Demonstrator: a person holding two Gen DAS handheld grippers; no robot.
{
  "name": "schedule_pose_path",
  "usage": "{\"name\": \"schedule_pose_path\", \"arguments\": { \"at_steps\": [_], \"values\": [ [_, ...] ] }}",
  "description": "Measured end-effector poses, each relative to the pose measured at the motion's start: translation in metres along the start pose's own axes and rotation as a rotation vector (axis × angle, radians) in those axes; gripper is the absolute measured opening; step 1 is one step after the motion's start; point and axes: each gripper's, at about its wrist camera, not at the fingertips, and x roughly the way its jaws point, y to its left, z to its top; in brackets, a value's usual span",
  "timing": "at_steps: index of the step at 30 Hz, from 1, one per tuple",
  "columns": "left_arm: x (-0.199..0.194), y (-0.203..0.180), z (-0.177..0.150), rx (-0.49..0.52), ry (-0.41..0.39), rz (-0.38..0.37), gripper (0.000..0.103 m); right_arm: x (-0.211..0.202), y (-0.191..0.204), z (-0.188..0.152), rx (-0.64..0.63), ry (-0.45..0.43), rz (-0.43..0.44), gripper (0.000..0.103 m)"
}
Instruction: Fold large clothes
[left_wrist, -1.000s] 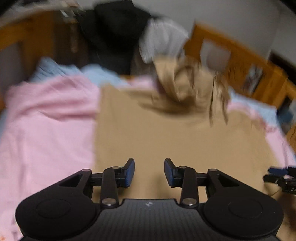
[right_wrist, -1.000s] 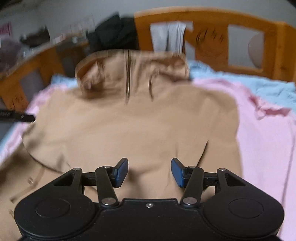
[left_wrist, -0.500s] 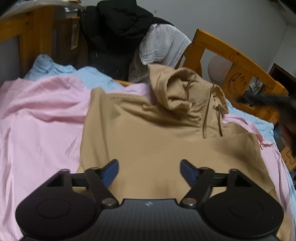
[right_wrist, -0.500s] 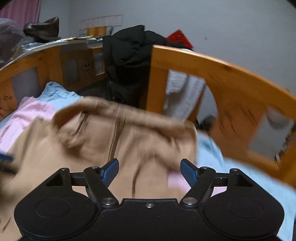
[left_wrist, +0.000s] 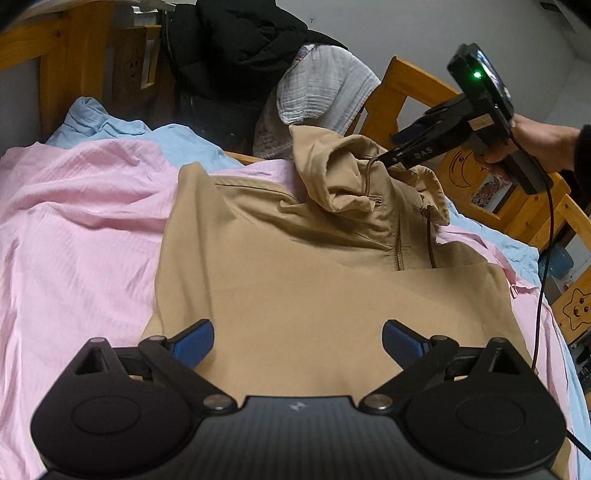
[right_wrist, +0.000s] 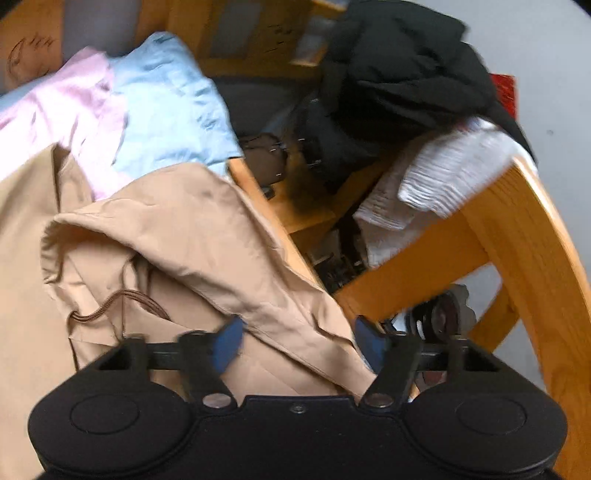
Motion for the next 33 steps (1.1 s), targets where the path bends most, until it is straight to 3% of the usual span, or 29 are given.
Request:
{"name": "schedule_pose_path", "arguments": {
  "at_steps": [2,4,7,10,12,13,18,19,21,22,26,30,33],
  "values": [
    [-0.002,0.0,-0.001,0.0,-0.006,0.0,0.1,0.003,0.006,0.004,-0.027,0.016,0.024,0.033],
    [-0.002,0.0,-0.001,0.003,-0.01,0.002,0.1,0.005,0.015,0.007,-0.064,0.025,0.028,0.025],
    [-0.002,-0.003,0.0,0.019,-0.017,0.002,0.1,0.003,0.026,0.008,-0.096,0.018,0.028,0.0],
    [-0.001,-0.005,-0.002,0.025,-0.015,0.001,0.1,-0.006,0.032,0.004,-0.125,-0.022,-0.027,0.0],
    [0.001,-0.006,-0.004,0.023,-0.006,-0.004,0.1,-0.014,0.038,0.002,-0.188,-0.05,-0.054,0.037],
    [0.002,-0.007,-0.005,0.022,0.0,-0.006,0.1,-0.017,0.04,0.002,-0.216,-0.057,-0.07,0.071],
    [0.004,-0.008,-0.009,0.028,0.004,-0.006,0.101,-0.012,0.043,0.02,-0.261,-0.037,0.008,0.073],
    [0.003,-0.007,-0.009,0.029,0.002,-0.005,0.101,-0.008,0.044,0.025,-0.26,-0.019,0.017,0.071],
    [0.001,-0.004,-0.008,0.018,-0.006,-0.004,0.102,0.004,0.048,0.034,-0.245,0.032,0.052,0.045],
    [-0.001,-0.002,-0.008,0.009,-0.011,-0.006,0.102,0.007,0.05,0.036,-0.24,0.046,0.068,0.019],
    [-0.01,0.006,-0.006,-0.016,-0.053,-0.025,0.1,-0.015,0.058,0.025,-0.262,-0.03,-0.041,0.007],
    [-0.025,0.012,-0.002,-0.019,-0.132,-0.088,0.099,-0.086,0.081,-0.009,-0.176,-0.229,-0.249,0.006],
    [-0.032,0.016,-0.004,-0.044,-0.156,-0.146,0.098,-0.136,0.116,-0.045,-0.061,-0.312,-0.359,0.006]
  ]
}}
